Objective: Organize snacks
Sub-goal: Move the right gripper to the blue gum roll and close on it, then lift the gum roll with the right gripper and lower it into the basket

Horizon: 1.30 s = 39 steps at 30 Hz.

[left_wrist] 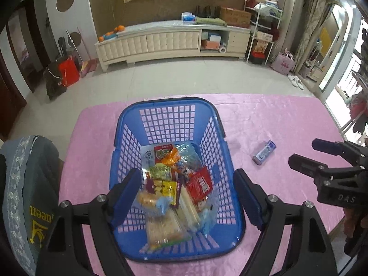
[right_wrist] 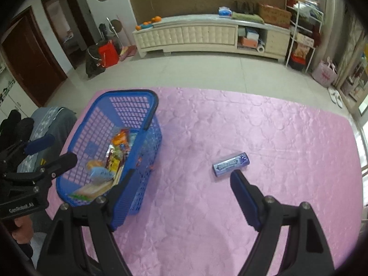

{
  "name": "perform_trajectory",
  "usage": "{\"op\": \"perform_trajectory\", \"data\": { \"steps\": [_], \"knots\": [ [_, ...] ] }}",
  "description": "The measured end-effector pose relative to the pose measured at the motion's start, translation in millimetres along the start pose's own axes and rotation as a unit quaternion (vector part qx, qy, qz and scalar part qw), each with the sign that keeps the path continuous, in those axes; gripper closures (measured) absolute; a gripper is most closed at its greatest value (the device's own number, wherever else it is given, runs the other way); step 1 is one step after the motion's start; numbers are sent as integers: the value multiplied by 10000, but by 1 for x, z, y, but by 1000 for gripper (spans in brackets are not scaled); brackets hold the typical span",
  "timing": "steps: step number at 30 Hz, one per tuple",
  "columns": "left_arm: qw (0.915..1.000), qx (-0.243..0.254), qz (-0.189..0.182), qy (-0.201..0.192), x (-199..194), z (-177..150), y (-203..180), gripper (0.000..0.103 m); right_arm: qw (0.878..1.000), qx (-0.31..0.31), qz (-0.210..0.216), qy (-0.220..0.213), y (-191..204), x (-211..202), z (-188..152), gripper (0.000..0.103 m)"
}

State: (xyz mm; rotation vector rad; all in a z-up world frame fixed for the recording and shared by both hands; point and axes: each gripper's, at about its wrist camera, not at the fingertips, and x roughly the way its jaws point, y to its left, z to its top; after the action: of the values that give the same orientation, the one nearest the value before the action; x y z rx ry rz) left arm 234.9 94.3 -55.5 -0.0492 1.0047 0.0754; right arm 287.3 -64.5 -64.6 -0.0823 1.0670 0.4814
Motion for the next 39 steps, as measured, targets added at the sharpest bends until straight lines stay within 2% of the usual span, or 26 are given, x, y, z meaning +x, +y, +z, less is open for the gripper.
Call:
{"op": "perform_trajectory", "data": {
  "steps": [5, 9, 12, 15, 19, 22, 33, 36, 38, 39],
  "knots": [
    [9988, -180, 7, 457, 31, 15, 8, 23, 9987, 65, -334, 378, -9, 30, 4, 19],
    [9981, -92, 145, 594, 48, 27, 11, 23, 9969, 326, -294, 650, -23, 51, 9, 19],
    [9970, -123, 88, 754, 62, 30, 15, 23, 9937, 703, -325, 805, -38, 70, 12, 19],
    [9965, -206, 104, 800, 76, 27, 20, 23, 9865, 1153, -442, 1074, -57, 96, 12, 19],
    [9953, -272, 114, 925, 95, 28, 23, 23, 9731, 1753, -298, 1462, -79, 129, 4, 19],
    [9956, -274, 56, 892, 99, 30, 24, 23, 9678, 1944, -237, 1580, -89, 143, -1, 27],
    [9955, -398, -94, 855, 112, 34, 27, 23, 9685, 1790, -692, 1586, -92, 164, 5, 46],
    [9960, -337, -165, 815, 113, 36, 25, 23, 9745, 1474, -737, 1522, -80, 162, 4, 54],
    [9964, -306, -148, 781, 111, 33, 23, 23, 9806, 1108, -716, 1453, -71, 160, 2, 63],
    [9964, -302, -162, 773, 111, 33, 24, 23, 9838, 885, -705, 1393, -66, 159, 1, 64]
  ]
}}
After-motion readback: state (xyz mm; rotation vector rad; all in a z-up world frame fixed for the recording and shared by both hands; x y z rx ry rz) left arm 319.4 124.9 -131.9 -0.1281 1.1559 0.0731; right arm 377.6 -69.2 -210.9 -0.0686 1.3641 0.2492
